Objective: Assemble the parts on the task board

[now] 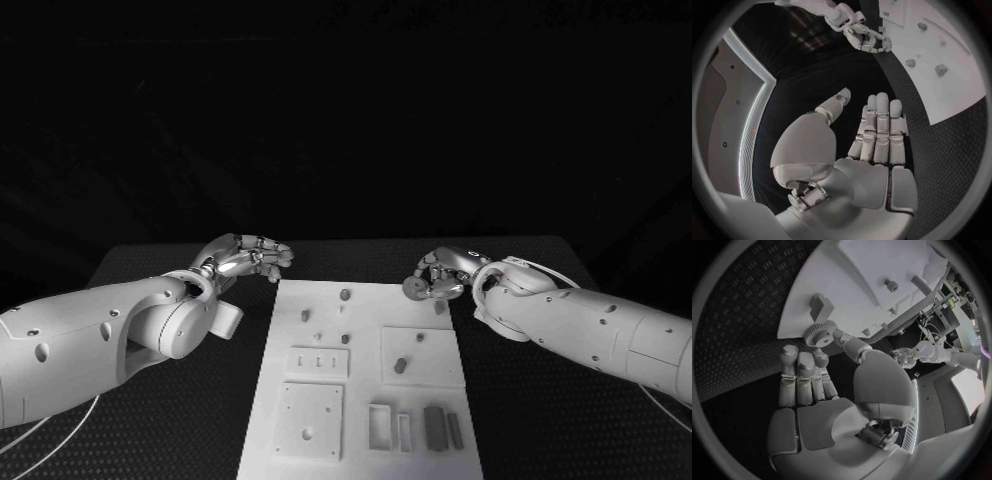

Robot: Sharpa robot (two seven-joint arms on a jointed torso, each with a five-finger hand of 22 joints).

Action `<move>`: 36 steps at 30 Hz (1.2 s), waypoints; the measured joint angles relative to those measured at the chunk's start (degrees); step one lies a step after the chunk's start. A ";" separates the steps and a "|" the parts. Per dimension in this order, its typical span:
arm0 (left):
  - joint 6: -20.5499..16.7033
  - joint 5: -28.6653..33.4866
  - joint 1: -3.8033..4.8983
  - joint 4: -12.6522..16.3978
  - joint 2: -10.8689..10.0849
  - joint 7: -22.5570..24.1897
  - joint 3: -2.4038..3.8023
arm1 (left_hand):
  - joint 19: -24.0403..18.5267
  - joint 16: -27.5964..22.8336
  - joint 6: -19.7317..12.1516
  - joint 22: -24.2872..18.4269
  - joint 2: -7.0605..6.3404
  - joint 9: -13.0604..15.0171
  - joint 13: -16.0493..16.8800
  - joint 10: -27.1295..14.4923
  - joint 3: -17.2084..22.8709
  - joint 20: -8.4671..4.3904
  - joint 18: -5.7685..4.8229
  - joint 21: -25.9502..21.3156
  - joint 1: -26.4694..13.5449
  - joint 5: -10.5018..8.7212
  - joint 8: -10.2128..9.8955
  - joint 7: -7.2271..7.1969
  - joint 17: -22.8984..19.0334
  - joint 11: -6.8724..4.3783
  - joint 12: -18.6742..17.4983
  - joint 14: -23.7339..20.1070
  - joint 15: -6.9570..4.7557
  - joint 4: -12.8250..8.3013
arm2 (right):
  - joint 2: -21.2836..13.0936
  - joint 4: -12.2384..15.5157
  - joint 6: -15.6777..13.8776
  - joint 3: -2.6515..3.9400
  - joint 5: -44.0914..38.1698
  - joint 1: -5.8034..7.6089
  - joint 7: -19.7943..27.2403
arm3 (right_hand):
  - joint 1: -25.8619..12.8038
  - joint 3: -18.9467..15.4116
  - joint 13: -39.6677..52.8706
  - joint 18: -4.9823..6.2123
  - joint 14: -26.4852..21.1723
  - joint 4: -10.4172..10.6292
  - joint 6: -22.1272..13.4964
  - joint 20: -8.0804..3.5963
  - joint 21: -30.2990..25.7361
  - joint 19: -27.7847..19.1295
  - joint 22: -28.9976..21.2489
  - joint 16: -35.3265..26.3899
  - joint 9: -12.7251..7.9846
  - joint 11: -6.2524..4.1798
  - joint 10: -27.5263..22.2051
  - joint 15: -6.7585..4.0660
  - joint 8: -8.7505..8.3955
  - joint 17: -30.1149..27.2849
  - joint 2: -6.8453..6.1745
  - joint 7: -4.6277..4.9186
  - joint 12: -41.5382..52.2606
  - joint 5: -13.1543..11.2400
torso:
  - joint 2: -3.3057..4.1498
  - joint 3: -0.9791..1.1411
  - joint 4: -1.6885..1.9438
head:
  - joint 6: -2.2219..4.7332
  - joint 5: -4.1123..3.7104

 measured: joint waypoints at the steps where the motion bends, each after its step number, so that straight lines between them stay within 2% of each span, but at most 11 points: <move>1: 0.00 0.00 0.00 0.01 -0.02 0.00 0.00 | 0.00 0.00 0.00 0.00 0.00 0.04 0.00 0.00 0.00 0.00 -0.01 0.00 0.00 0.00 0.00 0.00 0.00 0.00 0.00 0.00 0.00 0.00 | 0.03 -0.07 0.01 0.01 0.00 0.00 0.01 | 0.00 0.06 -0.01 0.00 0.00 0.06 0.02 0.00 0.04 0.00 0.00 0.00 0.00 0.00 0.00 0.00 0.00 -0.02 0.00 -0.02 0.00 0.00 | 0.00 -0.01 -0.01 | -0.01 0.00; 26: 0.04 0.00 0.00 0.32 -0.30 -0.04 0.01 | 0.01 0.00 0.00 0.01 0.00 0.13 0.10 0.00 0.00 0.01 -0.37 0.00 0.00 0.00 0.00 0.00 0.01 0.00 -0.20 0.00 0.00 0.00 | 1.21 -1.88 0.25 0.16 -0.31 -0.52 0.21 | 0.23 0.69 -0.33 -0.05 0.02 -0.26 0.11 -0.08 0.43 -0.31 0.00 0.23 -0.16 0.00 0.00 0.02 -0.02 -0.07 -0.23 -0.11 0.22 0.01 | -0.01 0.02 -0.06 | -0.69 0.08; 36: 0.05 0.00 0.01 0.43 -0.46 -0.05 0.02 | 0.01 0.00 0.00 -0.04 0.00 0.13 0.15 0.00 0.00 0.01 -0.40 0.00 0.00 0.00 0.00 0.00 0.01 0.00 -0.20 0.00 0.00 0.00 | 1.42 -2.13 -0.33 0.29 -0.86 -0.81 0.47 | 0.23 1.17 -0.68 -0.06 -0.13 -0.74 0.21 0.02 0.68 -0.41 0.00 0.24 -0.15 0.00 0.00 -0.12 0.62 -0.13 -0.23 -0.21 0.71 -0.88 | -0.02 0.02 -0.03 | -0.99 0.13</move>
